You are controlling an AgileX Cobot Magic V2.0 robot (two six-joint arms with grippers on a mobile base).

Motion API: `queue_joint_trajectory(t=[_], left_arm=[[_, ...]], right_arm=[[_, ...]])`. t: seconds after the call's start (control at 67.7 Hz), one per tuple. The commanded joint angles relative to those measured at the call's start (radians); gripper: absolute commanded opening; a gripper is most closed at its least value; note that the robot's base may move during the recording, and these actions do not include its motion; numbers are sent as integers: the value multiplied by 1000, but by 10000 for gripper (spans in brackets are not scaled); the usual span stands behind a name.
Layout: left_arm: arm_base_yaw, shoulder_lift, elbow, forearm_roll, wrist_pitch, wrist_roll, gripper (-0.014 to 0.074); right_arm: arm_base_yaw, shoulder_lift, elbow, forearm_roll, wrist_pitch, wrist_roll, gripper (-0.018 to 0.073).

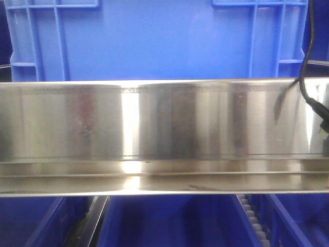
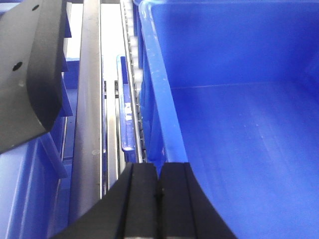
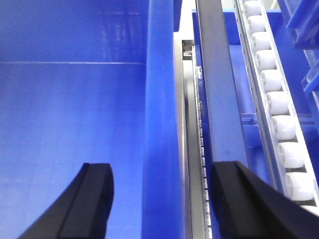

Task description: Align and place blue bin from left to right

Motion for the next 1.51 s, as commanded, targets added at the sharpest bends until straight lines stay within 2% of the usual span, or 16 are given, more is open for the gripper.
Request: queue_joint_trajectory(t=[0.0,0.443,0.546,0.679,0.723,0.812,0.871,1.033,1.21,1.491], left_arm=[[-7,-3,-8,-9,-4,-6,-111],[-11,-3,-8,-36,11,-8,-106],[-19,-3,-8,-36,3,-8,-35],[-50,-3,-8,-36,-47,-10,162],[-63,-2,-8,-20,-73,-36,210],[-81,18,-26,70,-91,-151,214],[-89,39,-48,105,-78,-176,214],[-89,125,-149,136,-16,-177,218],[-89,217,-250,155,45,-177,308],[-89,285,-262,149,77,-183,319]], right_arm=[[-5,-8,-7,-8,-11,-1,316],[-5,-6,-7,-10,-17,-1,316],[-5,-6,-7,-10,-20,-1,316],[-5,-6,-7,-10,-20,-1,316],[-5,-6,-7,-10,-20,-1,316],[-5,-6,-7,-10,-20,-1,316],[-5,-6,-7,-10,-20,-1,316],[-5,-6,-7,-10,-20,-1,316],[-5,-6,-7,-10,-18,-1,316],[-5,-6,-7,-12,-22,-1,316]])
